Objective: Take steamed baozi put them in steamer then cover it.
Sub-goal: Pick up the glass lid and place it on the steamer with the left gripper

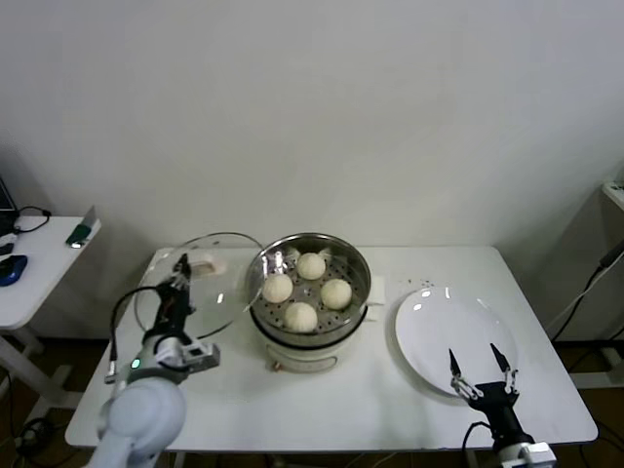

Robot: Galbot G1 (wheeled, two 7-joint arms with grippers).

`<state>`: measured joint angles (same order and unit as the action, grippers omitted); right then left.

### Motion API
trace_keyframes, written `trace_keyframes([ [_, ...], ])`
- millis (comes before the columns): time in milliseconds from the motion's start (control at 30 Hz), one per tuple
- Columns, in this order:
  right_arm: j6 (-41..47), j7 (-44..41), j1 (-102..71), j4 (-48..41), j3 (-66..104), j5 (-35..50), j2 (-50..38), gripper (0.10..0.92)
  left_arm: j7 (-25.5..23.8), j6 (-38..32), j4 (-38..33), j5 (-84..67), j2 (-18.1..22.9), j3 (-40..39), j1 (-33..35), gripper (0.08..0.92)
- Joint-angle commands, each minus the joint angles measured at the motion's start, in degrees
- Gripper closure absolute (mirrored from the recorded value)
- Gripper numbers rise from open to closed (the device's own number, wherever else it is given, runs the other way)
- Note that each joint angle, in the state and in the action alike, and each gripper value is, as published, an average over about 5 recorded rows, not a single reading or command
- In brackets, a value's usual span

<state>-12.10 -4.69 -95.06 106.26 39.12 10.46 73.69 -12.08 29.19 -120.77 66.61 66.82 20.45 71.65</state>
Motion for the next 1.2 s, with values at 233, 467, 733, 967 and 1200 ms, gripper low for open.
trace_keyframes([
  [233,-0.4,0.0,-0.2,-0.5,0.4,0.0,-0.1,0.203,-5.2,4.8,4.9,14.3,12.6,-17.7,-11.0,0.858],
  [467,-0.4,0.0,-0.1,-0.3,0.8,0.1,-0.5,0.203,-5.6,4.7,9.8,18.4,19.8,-21.5,-13.2,0.858],
  [733,-0.6,0.0,-0.3,0.0,1.4,0.2,-0.9,0.203,-4.1,4.0,15.5,21.1,23.8,-23.3,-15.0,0.858],
  [967,-0.8,0.0,-0.6,-0.1,2.2,1.1,-1.4,0.203,-2.7,3.5,19.4,21.9,25.1,-23.3,-15.7,0.858],
  [1200,-1.0,0.0,-0.8,-0.4,2.9,1.4,-1.6,0.203,-2.1,3.0,20.4,21.9,23.5,-22.4,-15.1,0.858],
])
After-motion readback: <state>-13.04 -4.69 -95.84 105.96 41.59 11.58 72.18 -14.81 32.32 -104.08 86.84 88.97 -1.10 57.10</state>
